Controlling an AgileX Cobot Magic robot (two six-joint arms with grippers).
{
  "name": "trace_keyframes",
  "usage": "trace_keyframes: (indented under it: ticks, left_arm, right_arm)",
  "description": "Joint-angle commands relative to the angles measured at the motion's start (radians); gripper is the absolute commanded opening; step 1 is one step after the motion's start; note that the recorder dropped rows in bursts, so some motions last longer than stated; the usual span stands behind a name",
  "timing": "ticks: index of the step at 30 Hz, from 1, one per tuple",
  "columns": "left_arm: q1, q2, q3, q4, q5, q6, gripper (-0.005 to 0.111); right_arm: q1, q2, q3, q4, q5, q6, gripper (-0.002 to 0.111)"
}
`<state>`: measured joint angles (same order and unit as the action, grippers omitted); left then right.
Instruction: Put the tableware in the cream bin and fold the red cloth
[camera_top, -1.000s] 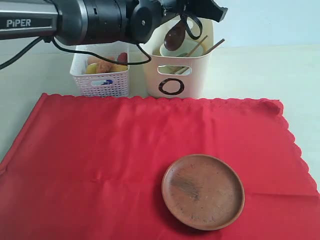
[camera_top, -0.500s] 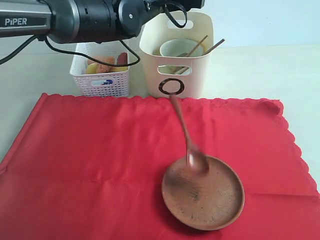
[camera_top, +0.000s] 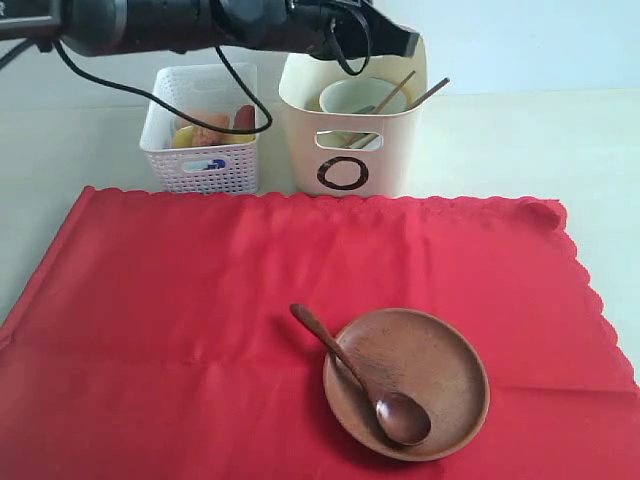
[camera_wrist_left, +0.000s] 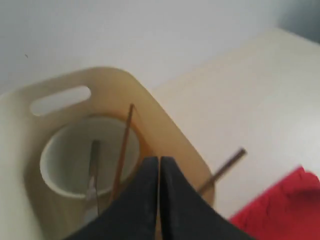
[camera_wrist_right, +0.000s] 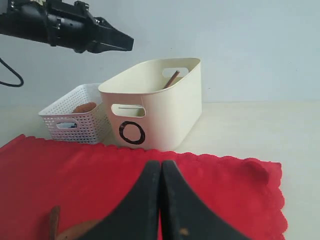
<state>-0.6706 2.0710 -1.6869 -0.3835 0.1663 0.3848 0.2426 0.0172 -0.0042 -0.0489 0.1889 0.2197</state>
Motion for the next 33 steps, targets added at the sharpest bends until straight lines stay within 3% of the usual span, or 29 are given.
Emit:
trace_keyframes:
  ticks: [1, 6, 10, 15, 22, 33]
  left_arm:
    - [-0.001, -0.079, 0.002, 0.080, 0.333, 0.067, 0.000]
    - [-0.009, -0.104, 0.002, 0.027, 0.794, 0.465, 0.000]
    - [-0.009, -0.092, 0.038, -0.111, 0.969, 0.673, 0.000]
    - [-0.035, -0.053, 0.103, -0.121, 0.945, 0.764, 0.005]
    - [-0.131, 0.023, 0.124, -0.031, 0.894, 0.768, 0.048]
    - [-0.206, 0.102, 0.125, 0.081, 0.896, 0.763, 0.051]
  right_arm:
    - [0.002, -0.007, 0.004, -0.002, -0.002, 0.001, 0.000]
    - [0.002, -0.007, 0.004, -0.002, -0.011, 0.001, 0.000]
    - [0.002, -0.007, 0.004, -0.002, -0.011, 0.001, 0.000]
    - [0.002, -0.007, 0.004, -0.002, -0.011, 0.001, 0.000]
    - [0.002, -0.007, 0.004, -0.002, -0.011, 0.001, 0.000]
    - [0.002, -0.007, 0.004, -0.002, -0.011, 0.001, 0.000]
